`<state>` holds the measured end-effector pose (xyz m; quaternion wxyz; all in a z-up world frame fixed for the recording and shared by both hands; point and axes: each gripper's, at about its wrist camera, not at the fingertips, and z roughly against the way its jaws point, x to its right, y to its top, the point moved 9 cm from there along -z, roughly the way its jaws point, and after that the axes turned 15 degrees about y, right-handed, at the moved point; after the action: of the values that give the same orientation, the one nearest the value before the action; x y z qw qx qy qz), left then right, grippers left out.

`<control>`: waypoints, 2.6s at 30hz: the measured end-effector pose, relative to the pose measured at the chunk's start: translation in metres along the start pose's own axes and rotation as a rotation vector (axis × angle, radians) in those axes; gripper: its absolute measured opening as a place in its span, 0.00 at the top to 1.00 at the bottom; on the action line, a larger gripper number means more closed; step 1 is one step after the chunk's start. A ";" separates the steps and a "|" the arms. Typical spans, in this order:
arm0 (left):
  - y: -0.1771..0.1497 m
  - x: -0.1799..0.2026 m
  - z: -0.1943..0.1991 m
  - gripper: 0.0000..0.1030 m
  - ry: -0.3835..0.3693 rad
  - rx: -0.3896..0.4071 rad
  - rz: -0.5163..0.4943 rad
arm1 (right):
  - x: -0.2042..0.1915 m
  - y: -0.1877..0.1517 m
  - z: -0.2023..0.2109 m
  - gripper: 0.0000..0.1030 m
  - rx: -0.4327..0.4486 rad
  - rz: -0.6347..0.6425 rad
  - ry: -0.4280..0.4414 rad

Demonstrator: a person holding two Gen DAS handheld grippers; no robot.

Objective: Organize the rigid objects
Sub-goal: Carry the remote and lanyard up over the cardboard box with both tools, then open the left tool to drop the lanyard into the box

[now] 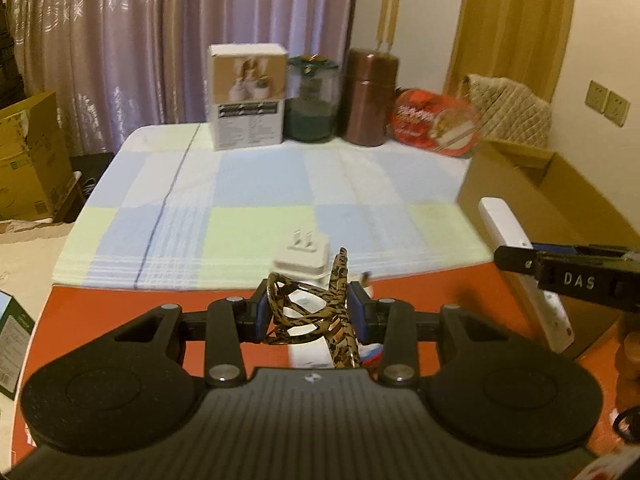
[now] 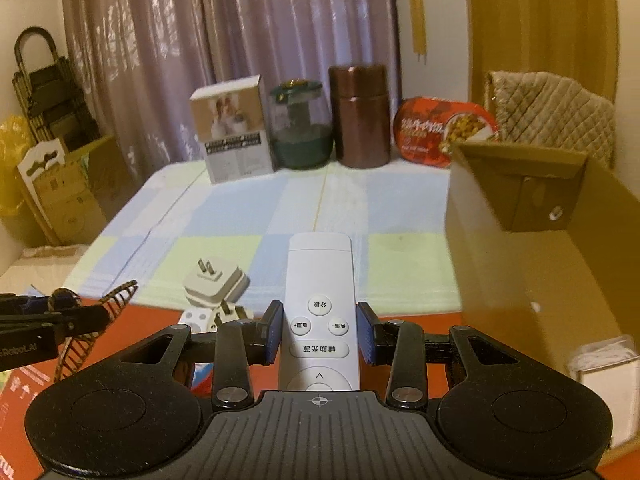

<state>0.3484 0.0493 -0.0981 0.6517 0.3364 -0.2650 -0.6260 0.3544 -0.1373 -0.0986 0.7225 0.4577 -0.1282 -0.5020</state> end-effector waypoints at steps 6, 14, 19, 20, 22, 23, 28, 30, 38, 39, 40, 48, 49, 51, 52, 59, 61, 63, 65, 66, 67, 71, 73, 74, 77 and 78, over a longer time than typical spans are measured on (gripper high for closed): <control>0.012 0.029 0.020 0.67 -0.049 0.019 0.010 | 0.003 0.008 0.033 0.66 0.031 -0.003 -0.028; 0.021 0.065 0.040 0.67 -0.097 0.046 -0.013 | 0.008 0.018 0.064 0.66 0.071 -0.010 -0.054; 0.021 0.077 0.043 0.67 -0.119 0.038 -0.025 | 0.017 0.020 0.073 0.66 0.078 -0.013 -0.071; 0.022 0.079 0.044 0.67 -0.122 0.038 -0.030 | 0.020 0.020 0.074 0.66 0.078 -0.014 -0.073; 0.024 0.084 0.047 0.67 -0.127 0.046 -0.041 | 0.024 0.021 0.077 0.66 0.081 -0.026 -0.076; 0.025 0.087 0.048 0.67 -0.130 0.049 -0.044 | 0.025 0.021 0.078 0.66 0.084 -0.031 -0.077; 0.038 0.109 0.056 0.67 -0.160 0.075 -0.062 | 0.032 0.032 0.093 0.66 0.107 -0.044 -0.069; 0.044 0.124 0.061 0.67 -0.182 0.089 -0.067 | 0.041 0.042 0.104 0.66 0.130 -0.024 -0.089; 0.057 0.194 0.081 0.67 -0.273 0.133 -0.127 | 0.120 0.048 0.152 0.66 0.133 -0.046 -0.201; 0.058 0.203 0.083 0.67 -0.281 0.138 -0.138 | 0.130 0.047 0.157 0.66 0.129 -0.056 -0.205; 0.059 0.211 0.084 0.67 -0.287 0.141 -0.149 | 0.138 0.046 0.160 0.66 0.125 -0.065 -0.207; 0.051 0.272 0.068 0.67 -0.342 0.103 -0.179 | 0.185 0.036 0.175 0.66 0.102 -0.122 -0.200; 0.050 0.279 0.065 0.67 -0.344 0.100 -0.188 | 0.190 0.035 0.175 0.66 0.099 -0.123 -0.201; 0.046 0.290 0.060 0.67 -0.346 0.089 -0.201 | 0.197 0.034 0.176 0.66 0.097 -0.123 -0.201; 0.044 0.295 0.057 0.67 -0.349 0.080 -0.206 | 0.200 0.033 0.175 0.66 0.094 -0.124 -0.200; 0.037 0.316 0.040 0.67 -0.350 0.046 -0.223 | 0.214 0.032 0.162 0.66 0.069 -0.129 -0.175; 0.036 0.319 0.036 0.67 -0.348 0.038 -0.225 | 0.216 0.030 0.158 0.66 0.061 -0.136 -0.168; 0.036 0.321 0.032 0.67 -0.345 0.032 -0.232 | 0.218 0.028 0.155 0.66 0.052 -0.141 -0.168; 0.035 0.323 0.030 0.67 -0.344 0.029 -0.237 | 0.220 0.027 0.152 0.66 0.044 -0.148 -0.164; 0.035 0.323 0.028 0.67 -0.346 0.024 -0.234 | 0.220 0.026 0.150 0.66 0.040 -0.149 -0.160; 0.035 0.324 0.027 0.67 -0.348 0.018 -0.229 | 0.220 0.026 0.149 0.66 0.037 -0.149 -0.158; 0.035 0.324 0.020 0.67 -0.343 0.005 -0.222 | 0.221 0.026 0.143 0.66 0.026 -0.154 -0.154; 0.034 0.324 0.018 0.67 -0.345 0.000 -0.223 | 0.222 0.026 0.140 0.66 0.023 -0.157 -0.155; 0.035 0.325 0.017 0.67 -0.344 0.000 -0.226 | 0.222 0.027 0.139 0.66 0.020 -0.157 -0.156; 0.035 0.326 0.013 0.67 -0.337 0.003 -0.236 | 0.224 0.027 0.136 0.66 0.017 -0.160 -0.160; 0.035 0.326 0.012 0.67 -0.336 0.001 -0.237 | 0.224 0.027 0.136 0.66 0.016 -0.162 -0.160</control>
<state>0.3862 -0.2762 -0.0884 0.5201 0.2564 -0.3289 -0.7454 0.3874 -0.3965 -0.0641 0.6632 0.4309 -0.1521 -0.5928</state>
